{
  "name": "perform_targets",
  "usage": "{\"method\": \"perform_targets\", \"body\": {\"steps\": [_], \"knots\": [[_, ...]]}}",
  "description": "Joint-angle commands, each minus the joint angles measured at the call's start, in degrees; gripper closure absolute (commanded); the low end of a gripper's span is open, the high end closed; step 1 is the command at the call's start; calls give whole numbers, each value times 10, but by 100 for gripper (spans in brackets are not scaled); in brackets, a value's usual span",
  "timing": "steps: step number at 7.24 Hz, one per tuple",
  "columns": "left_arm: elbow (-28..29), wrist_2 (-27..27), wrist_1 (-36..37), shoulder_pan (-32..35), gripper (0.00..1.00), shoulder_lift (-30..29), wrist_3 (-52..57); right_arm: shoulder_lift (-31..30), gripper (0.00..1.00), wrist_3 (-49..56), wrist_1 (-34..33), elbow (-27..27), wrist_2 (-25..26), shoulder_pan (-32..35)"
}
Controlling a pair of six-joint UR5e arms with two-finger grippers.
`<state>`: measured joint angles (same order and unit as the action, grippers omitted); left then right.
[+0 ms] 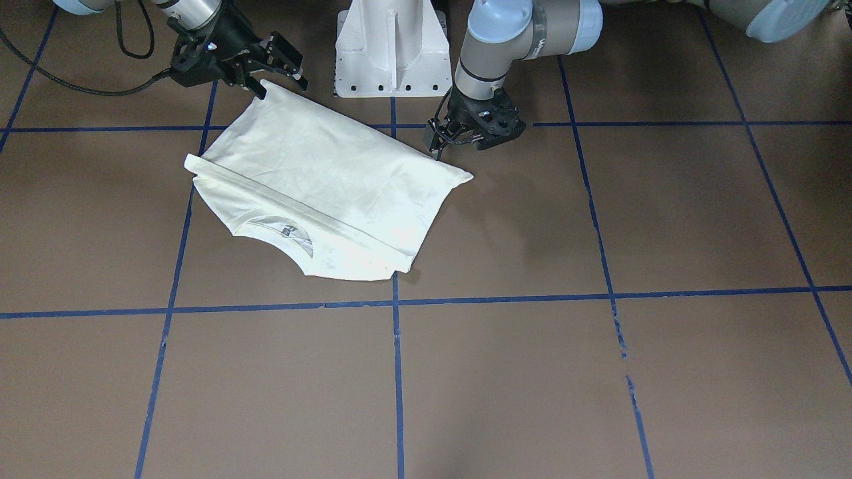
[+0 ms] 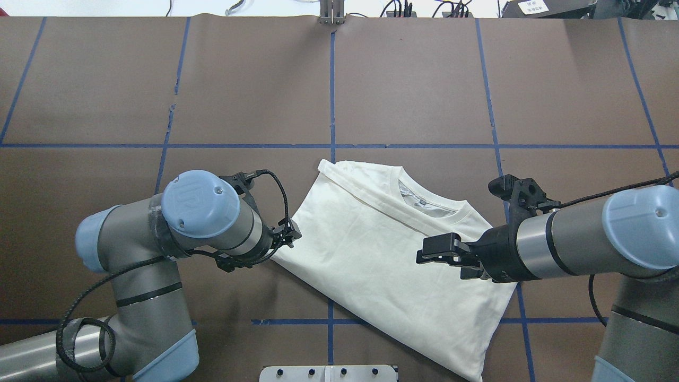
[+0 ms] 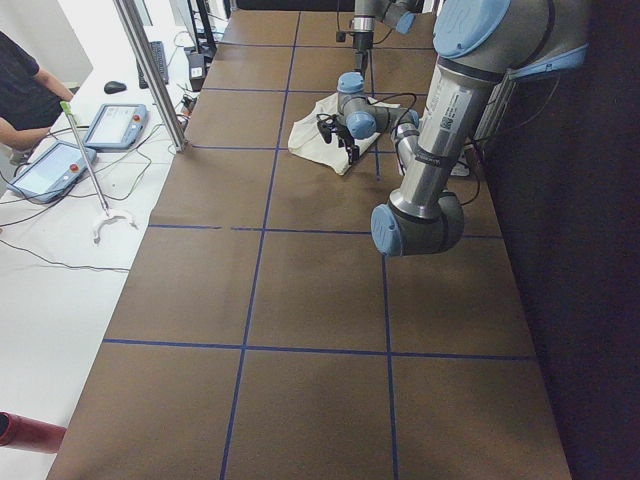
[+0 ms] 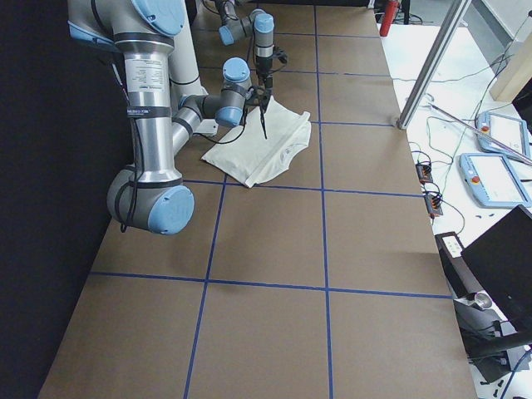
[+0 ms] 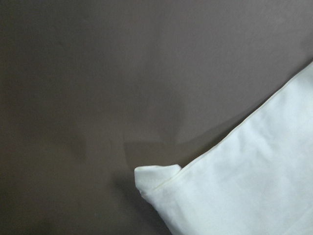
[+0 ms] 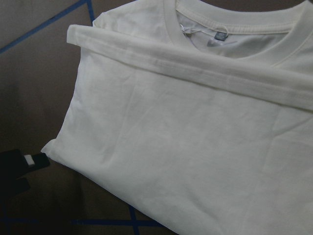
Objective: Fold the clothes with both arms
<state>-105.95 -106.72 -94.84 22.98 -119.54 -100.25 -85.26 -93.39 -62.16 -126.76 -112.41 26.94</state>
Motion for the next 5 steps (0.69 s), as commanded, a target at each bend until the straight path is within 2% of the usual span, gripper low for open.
{"method": "perform_targets", "body": {"steps": [1,2,3,4,5], "knots": [[62,14,-72,-1,11,-2,-8,13,0,2,-1,3,3,11],[68,26,-77,-1,15,-2,-8,13,0,4,-1,5,3,14],[71,27,-77,-1,25,-2,-9,13,0,5,-1,8,3,14],[76,27,-77,-2,45,-2,-10,13,0,5,-1,10,3,14],[74,26,-77,-2,73,-2,-7,13,0,5,-1,10,3,14]]}}
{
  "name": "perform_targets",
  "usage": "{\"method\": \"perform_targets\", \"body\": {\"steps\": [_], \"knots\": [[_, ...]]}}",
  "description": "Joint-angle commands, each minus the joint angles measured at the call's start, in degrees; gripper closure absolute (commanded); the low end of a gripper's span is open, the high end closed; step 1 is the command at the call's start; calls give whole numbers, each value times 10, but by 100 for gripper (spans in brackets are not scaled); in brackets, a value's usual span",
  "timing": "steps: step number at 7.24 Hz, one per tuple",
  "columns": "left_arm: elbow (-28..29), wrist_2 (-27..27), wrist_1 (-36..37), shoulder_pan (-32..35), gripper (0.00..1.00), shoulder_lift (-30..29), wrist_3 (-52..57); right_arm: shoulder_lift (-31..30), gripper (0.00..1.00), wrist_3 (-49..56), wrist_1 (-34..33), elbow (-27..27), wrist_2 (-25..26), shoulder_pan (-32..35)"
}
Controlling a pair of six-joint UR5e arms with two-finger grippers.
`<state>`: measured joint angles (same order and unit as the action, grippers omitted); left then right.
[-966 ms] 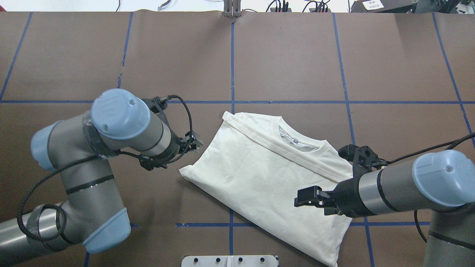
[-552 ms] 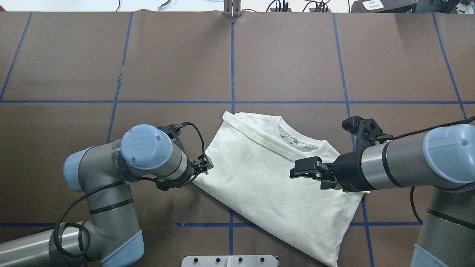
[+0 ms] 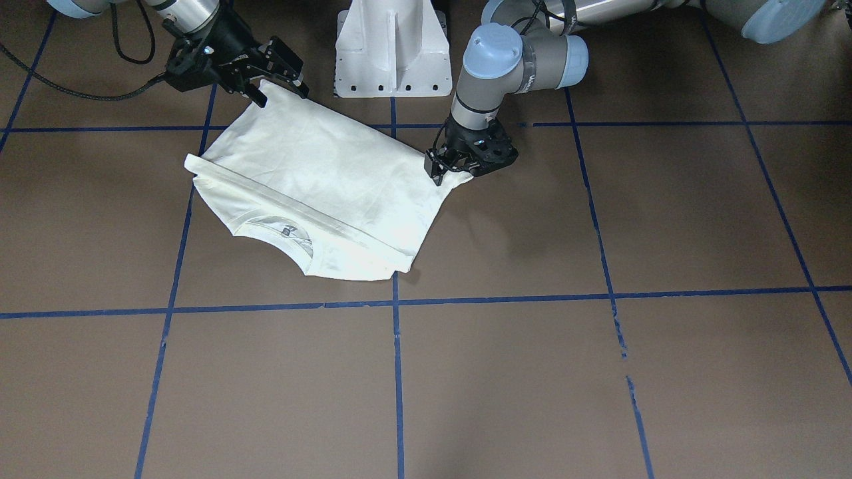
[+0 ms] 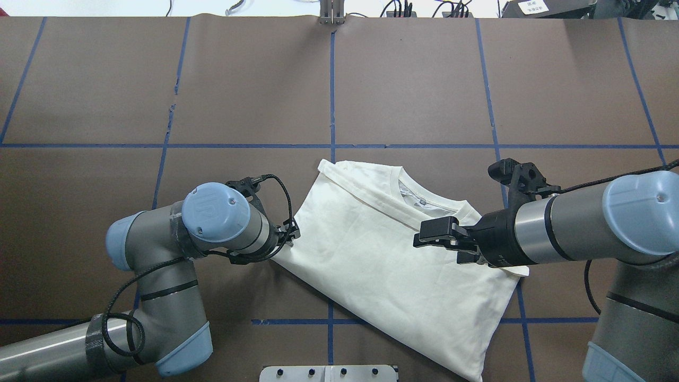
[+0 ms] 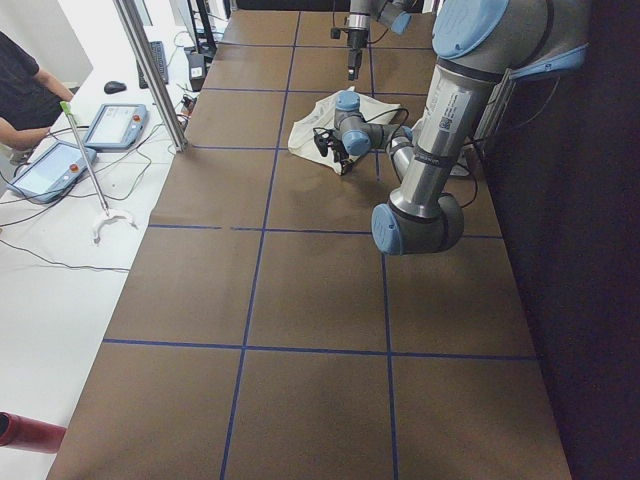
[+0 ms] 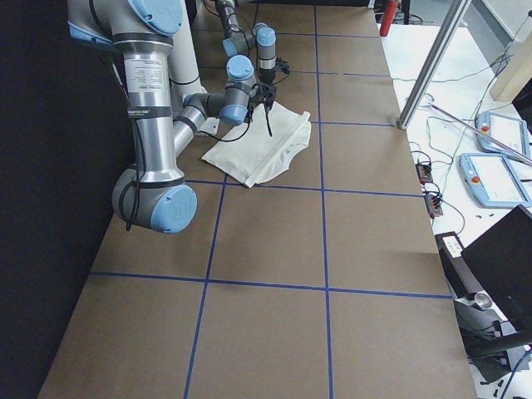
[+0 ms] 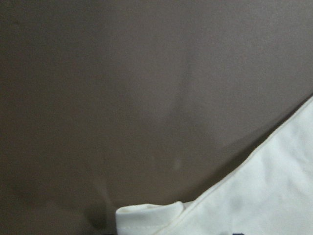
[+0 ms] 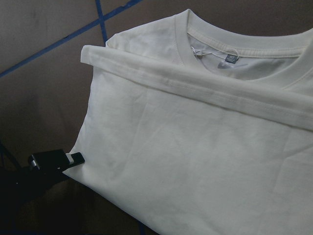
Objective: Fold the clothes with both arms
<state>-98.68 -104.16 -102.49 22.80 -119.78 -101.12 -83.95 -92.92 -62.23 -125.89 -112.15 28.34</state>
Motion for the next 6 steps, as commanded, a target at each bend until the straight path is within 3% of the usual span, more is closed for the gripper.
{"method": "perform_targets", "body": {"steps": [1,4,5,6], "knots": [[-4,-2,1,0,100,2,4,0,0,0,0,2,0,1],[2,-3,5,41,100,-4,7,0,0,0,-1,3,-1,6],[28,-3,4,81,100,-25,36,0,0,0,-1,5,-1,7],[98,-2,-2,122,100,-63,75,0,0,0,-1,7,-1,7]]}}
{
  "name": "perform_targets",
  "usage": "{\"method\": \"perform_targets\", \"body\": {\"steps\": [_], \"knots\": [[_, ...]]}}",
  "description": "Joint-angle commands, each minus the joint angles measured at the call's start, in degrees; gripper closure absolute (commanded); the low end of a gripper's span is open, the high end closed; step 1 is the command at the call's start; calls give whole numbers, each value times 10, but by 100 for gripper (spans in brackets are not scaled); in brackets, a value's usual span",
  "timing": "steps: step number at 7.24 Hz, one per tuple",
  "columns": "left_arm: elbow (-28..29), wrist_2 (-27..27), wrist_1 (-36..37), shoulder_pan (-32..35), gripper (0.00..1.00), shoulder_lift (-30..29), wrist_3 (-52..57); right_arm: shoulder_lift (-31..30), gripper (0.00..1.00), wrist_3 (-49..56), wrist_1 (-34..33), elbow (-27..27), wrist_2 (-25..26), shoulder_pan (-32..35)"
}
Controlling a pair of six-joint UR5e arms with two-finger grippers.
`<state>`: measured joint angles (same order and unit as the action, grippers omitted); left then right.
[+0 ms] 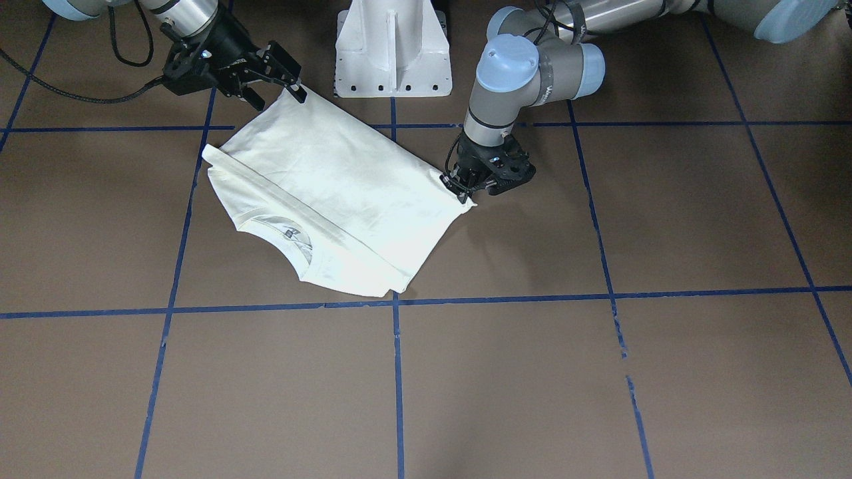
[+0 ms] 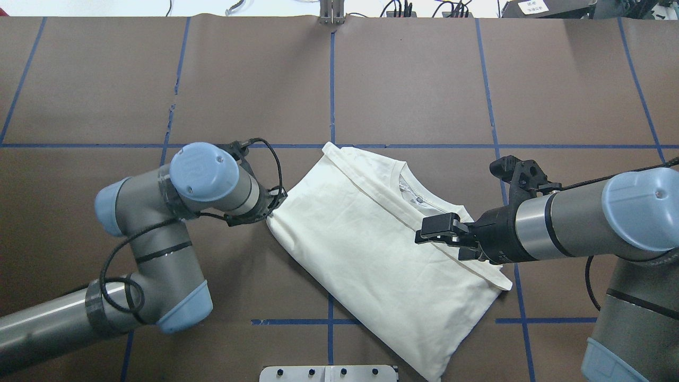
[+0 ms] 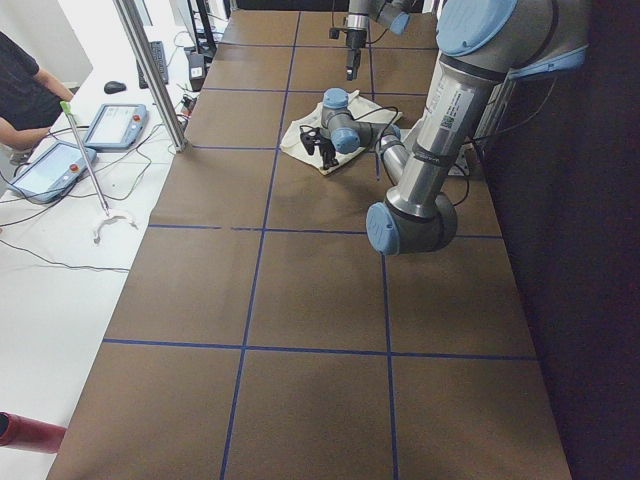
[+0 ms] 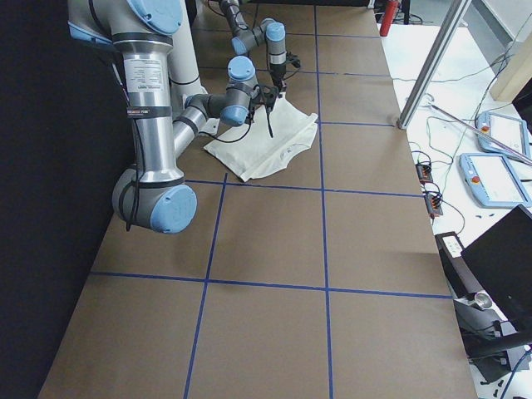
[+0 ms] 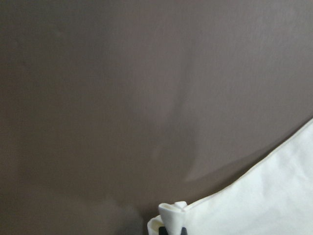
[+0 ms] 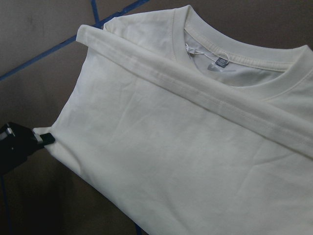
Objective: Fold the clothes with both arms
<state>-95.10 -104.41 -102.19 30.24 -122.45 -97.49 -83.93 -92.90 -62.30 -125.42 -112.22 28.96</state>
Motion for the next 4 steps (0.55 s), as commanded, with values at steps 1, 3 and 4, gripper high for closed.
{"method": "perform_targets", "body": {"steps": [1,3,4], "knots": [[129,2,-38,81,100,-67,73,0,0,1,0,4,1,4],[276,3,-120,130,100,-143,113,1,0,1,-1,10,1,10],[347,4,-170,137,100,-190,120,1,0,3,-2,19,2,19]]}}
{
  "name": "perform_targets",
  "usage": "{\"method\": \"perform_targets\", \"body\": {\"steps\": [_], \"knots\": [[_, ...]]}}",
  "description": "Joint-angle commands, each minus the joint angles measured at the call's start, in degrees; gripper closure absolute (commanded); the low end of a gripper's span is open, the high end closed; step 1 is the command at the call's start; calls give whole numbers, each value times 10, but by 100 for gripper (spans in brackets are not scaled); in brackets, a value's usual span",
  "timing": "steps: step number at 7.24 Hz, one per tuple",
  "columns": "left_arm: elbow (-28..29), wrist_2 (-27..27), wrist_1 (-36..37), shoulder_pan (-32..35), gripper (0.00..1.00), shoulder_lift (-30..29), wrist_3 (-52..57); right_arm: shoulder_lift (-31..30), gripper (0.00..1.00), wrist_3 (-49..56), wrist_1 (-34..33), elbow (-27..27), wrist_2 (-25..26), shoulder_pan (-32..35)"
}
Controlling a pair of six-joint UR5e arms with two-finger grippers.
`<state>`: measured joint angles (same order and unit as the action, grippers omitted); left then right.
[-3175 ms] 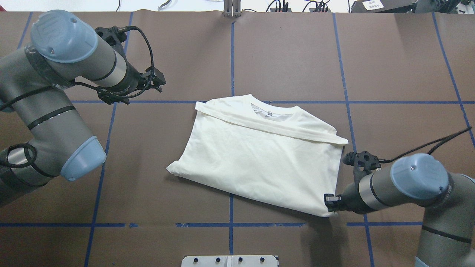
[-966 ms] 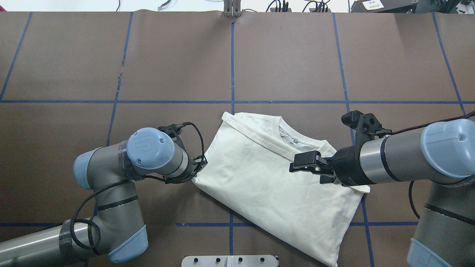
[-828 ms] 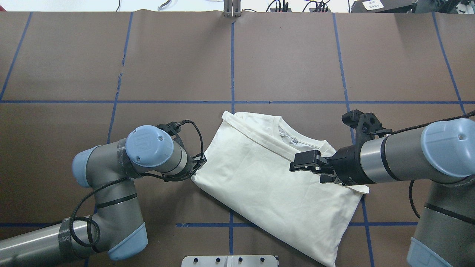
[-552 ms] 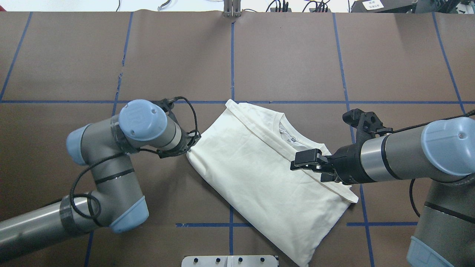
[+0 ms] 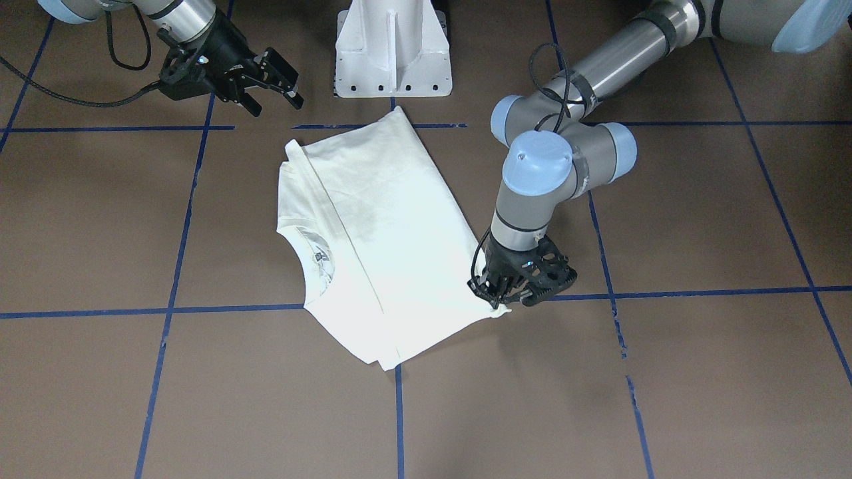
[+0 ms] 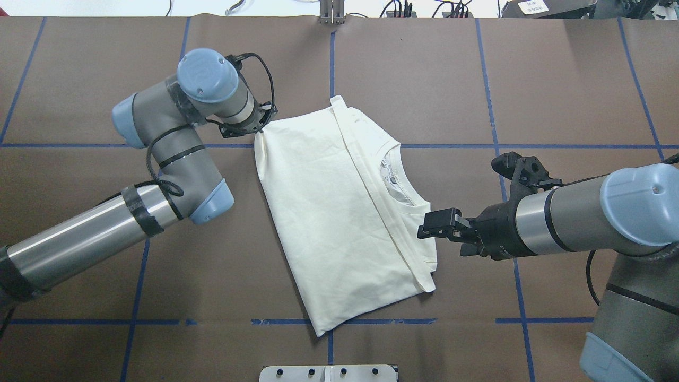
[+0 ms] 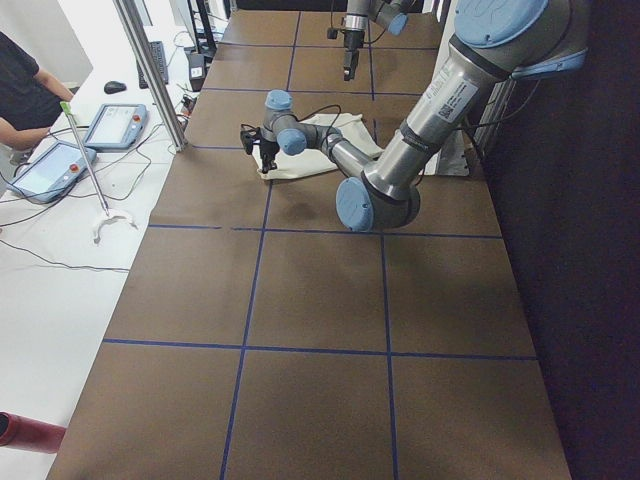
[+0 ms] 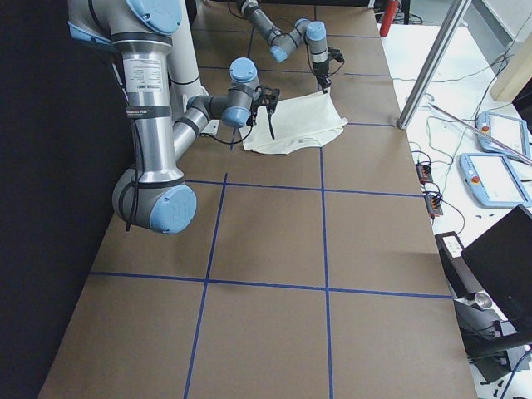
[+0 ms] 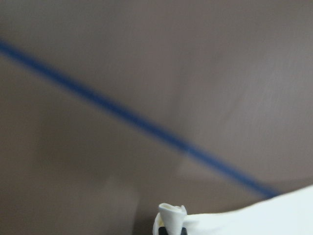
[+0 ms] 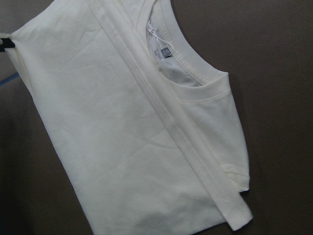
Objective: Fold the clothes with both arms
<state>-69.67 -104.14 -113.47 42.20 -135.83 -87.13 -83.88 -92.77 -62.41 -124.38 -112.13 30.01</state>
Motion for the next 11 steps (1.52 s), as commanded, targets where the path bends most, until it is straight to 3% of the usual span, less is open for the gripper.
{"method": "perform_targets", "body": {"steps": [1,3,4,5,8,9,10,11], "knots": [[129,17,-108,18,100,-83,22,1,0,4,-1,19,1,13],[185,50,-163,18,100,-107,37,20,0,4,-3,35,0,22],[186,60,-164,24,89,-106,53,25,0,4,-3,39,1,23],[185,74,-164,24,1,-104,59,35,0,5,-4,47,0,26],[184,67,-164,59,0,-106,103,46,0,40,-7,75,1,31],[181,41,-157,64,0,-106,103,66,0,68,-52,78,1,37],[168,18,-137,65,0,-102,104,122,0,107,-150,79,1,39],[85,-27,-57,64,0,-66,105,190,0,144,-269,84,3,37]]}}
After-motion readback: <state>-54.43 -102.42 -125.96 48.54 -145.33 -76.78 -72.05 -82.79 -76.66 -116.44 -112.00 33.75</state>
